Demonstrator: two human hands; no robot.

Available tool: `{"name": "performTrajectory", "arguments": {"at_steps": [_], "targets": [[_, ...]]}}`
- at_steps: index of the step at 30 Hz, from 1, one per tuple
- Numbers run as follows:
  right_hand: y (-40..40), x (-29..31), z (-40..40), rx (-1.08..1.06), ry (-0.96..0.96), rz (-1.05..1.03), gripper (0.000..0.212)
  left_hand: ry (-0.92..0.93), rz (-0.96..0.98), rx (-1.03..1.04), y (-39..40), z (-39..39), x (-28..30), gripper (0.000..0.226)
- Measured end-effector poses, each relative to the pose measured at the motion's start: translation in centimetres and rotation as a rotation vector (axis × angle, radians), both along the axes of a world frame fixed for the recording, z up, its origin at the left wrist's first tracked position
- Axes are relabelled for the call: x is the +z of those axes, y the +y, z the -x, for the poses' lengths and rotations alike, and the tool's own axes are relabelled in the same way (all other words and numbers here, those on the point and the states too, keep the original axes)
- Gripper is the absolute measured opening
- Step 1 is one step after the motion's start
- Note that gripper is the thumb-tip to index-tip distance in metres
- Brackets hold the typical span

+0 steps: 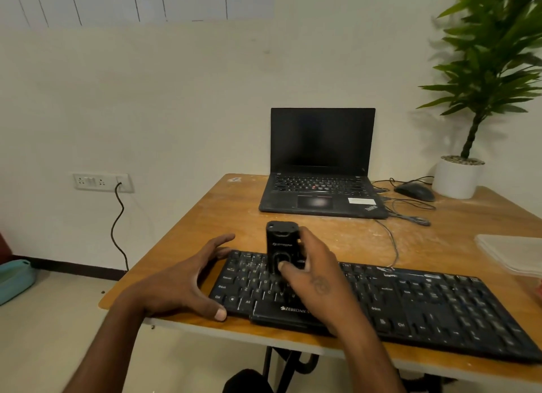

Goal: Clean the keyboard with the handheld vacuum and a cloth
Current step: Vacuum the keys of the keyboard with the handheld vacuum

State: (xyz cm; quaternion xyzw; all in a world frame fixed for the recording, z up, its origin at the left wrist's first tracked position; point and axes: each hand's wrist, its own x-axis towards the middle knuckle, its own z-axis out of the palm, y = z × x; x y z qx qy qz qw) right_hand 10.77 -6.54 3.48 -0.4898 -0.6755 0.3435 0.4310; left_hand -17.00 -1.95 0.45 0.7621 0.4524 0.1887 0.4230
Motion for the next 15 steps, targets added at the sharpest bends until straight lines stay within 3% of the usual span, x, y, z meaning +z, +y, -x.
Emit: {"name": "performTrajectory", "arguments": {"at_steps": [7, 15], "targets": [[-0.3, 0.0, -3.5, -0.026, 0.039, -0.023, 0.045, -0.010, 0.007, -0.009, 0.3, 0.0, -0.2, 0.127], [2.8, -0.3, 4.2, 0.058, -0.026, -0.063, 0.043, -0.006, 0.021, 0.007, -0.1, -0.3, 0.1, 0.127]]}}
